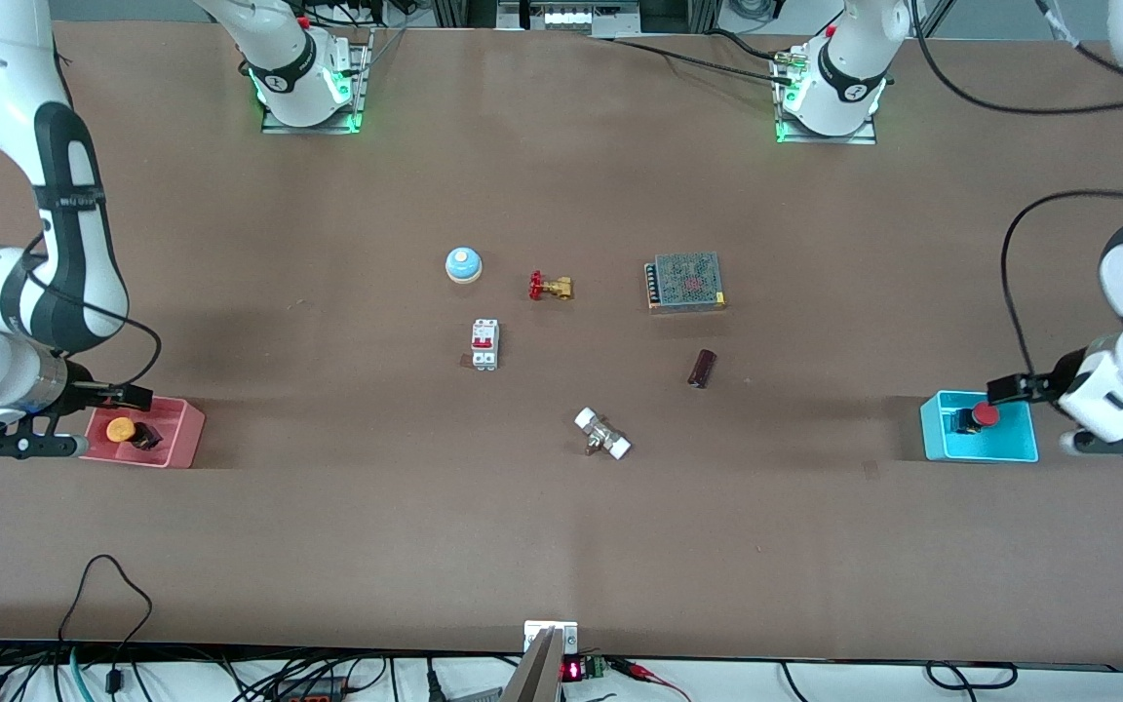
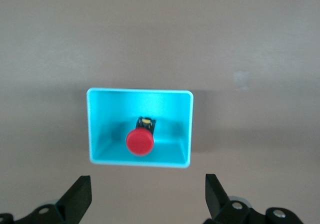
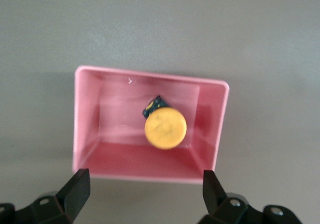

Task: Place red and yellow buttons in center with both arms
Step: 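Lower the right gripper over the yellow button while the left lowers over the red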

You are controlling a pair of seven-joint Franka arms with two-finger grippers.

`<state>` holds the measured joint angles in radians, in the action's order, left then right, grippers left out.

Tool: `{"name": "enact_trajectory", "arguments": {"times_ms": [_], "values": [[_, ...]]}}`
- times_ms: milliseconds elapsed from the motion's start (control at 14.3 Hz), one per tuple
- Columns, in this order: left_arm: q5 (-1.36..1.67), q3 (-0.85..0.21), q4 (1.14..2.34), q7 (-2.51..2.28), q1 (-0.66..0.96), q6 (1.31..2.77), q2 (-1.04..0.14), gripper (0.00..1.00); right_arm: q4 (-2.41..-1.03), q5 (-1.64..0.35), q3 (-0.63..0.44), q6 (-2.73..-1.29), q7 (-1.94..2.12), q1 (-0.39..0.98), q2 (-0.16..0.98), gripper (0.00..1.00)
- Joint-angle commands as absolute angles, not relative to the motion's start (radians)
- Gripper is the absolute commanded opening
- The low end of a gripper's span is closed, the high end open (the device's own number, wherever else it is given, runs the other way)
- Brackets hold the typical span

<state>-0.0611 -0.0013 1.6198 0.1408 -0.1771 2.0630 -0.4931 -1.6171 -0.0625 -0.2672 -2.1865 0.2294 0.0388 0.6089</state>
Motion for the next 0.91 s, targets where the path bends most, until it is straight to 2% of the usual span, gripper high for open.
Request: {"name": "enact_trajectory", "arguments": {"times_ms": [0, 490, 559, 839], "values": [[-0.077, -0.005, 1.606, 0.184, -0.201, 2.124, -0.567, 1.00, -1.530, -0.100, -0.262, -2.189, 0.268, 0.029, 0.682, 1.00], [-0.078, -0.003, 1.612, 0.229, -0.215, 2.164, -0.643, 1.00, -1.485, -0.101, -0.261, -2.192, 0.271, 0.023, 0.732, 1.00], [-0.078, -0.003, 1.614, 0.229, -0.215, 2.163, -0.644, 0.96, -1.485, -0.101, -0.261, -2.192, 0.278, 0.023, 0.739, 1.00], [-0.078, 0.003, 1.614, 0.227, -0.216, 2.161, -0.646, 0.67, -1.485, -0.104, -0.258, -2.194, 0.281, 0.015, 0.758, 1.00]]}}
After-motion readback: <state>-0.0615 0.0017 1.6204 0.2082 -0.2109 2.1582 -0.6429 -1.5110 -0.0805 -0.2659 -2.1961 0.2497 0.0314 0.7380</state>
